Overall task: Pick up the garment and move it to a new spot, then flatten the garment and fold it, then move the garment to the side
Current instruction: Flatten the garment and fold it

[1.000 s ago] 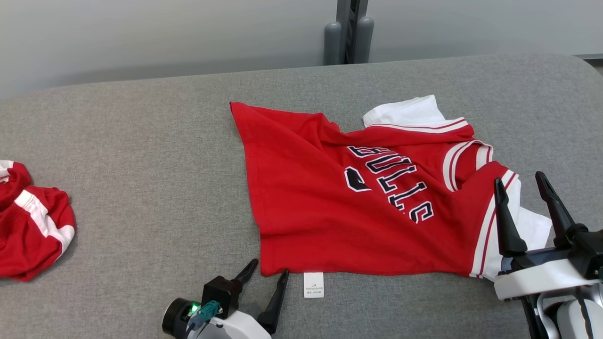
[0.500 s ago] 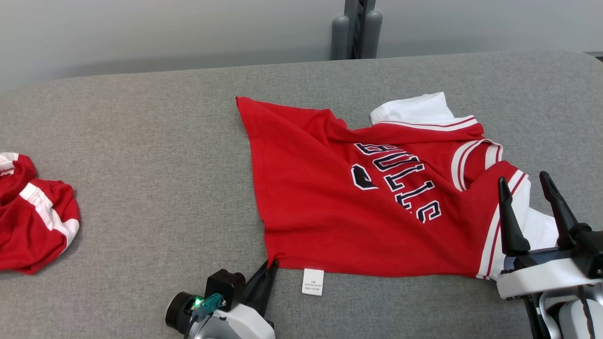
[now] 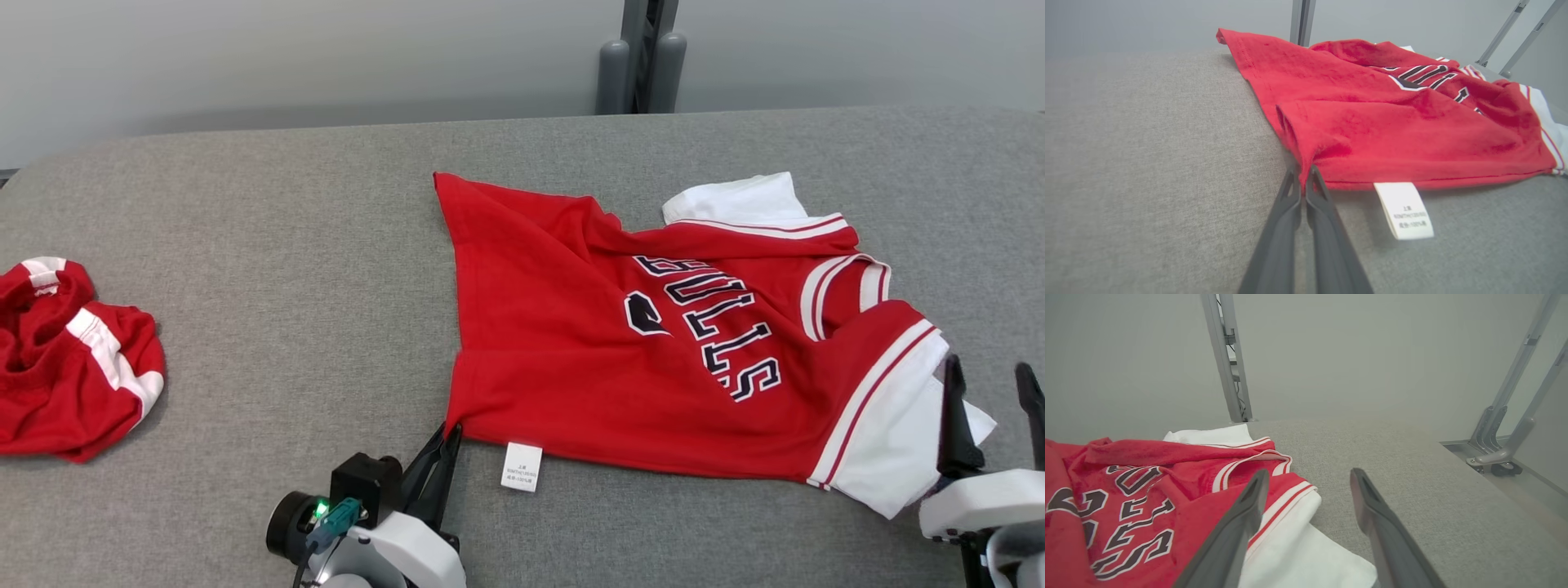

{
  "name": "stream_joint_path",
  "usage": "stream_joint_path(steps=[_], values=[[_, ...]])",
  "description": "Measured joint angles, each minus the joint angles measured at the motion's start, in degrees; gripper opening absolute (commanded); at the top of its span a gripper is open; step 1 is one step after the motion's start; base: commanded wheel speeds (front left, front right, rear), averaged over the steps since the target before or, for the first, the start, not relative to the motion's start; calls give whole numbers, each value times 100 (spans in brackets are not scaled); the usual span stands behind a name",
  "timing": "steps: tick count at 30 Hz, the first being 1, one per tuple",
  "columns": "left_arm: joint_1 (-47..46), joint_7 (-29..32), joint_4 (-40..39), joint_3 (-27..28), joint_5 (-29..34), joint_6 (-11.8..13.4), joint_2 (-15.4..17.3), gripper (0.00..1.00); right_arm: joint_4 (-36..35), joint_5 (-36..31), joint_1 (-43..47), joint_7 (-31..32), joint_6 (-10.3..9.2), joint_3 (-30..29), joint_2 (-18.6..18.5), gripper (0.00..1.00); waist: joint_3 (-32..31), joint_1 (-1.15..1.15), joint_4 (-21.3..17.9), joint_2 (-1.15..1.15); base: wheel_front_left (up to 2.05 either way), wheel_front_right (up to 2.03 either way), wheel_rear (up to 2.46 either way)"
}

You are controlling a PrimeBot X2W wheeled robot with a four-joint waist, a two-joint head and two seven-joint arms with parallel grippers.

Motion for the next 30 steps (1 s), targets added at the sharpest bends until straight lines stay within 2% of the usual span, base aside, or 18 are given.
stream_joint_path(steps=[6,12,24,25,26,28,29,30], values=[[64,0,-70,91,121,-40,-1,0,983,105,-145,0,0,-602,79,100,23,0,78,0,0,0,0],[129,0,-73,120,194,-78,-2,0,1860,232,-411,0,0,-861,100,100,69,0,137,0,0,0,0],[126,0,-67,152,291,-119,-5,0,2343,430,-709,0,0,-1035,-12,100,145,0,184,0,0,0,0],[126,0,-67,152,291,-127,-7,0,2382,456,-719,0,-1,-1026,-11,78,145,0,187,0,0,0,0],[126,0,-67,153,292,-136,-7,0,2420,468,-731,0,-1,-1014,-11,47,145,0,191,0,0,0,0],[126,0,-66,157,299,-136,-7,0,2504,503,-767,1,0,-990,-11,5,141,0,194,0,0,0,0],[126,0,-64,159,299,-136,-7,0,2524,517,-780,0,-1,-978,-14,0,142,0,194,0,0,0,0],[126,0,-58,159,300,-136,-7,0,2528,542,-782,0,-1,-956,-23,0,143,0,194,0,0,0,0]])
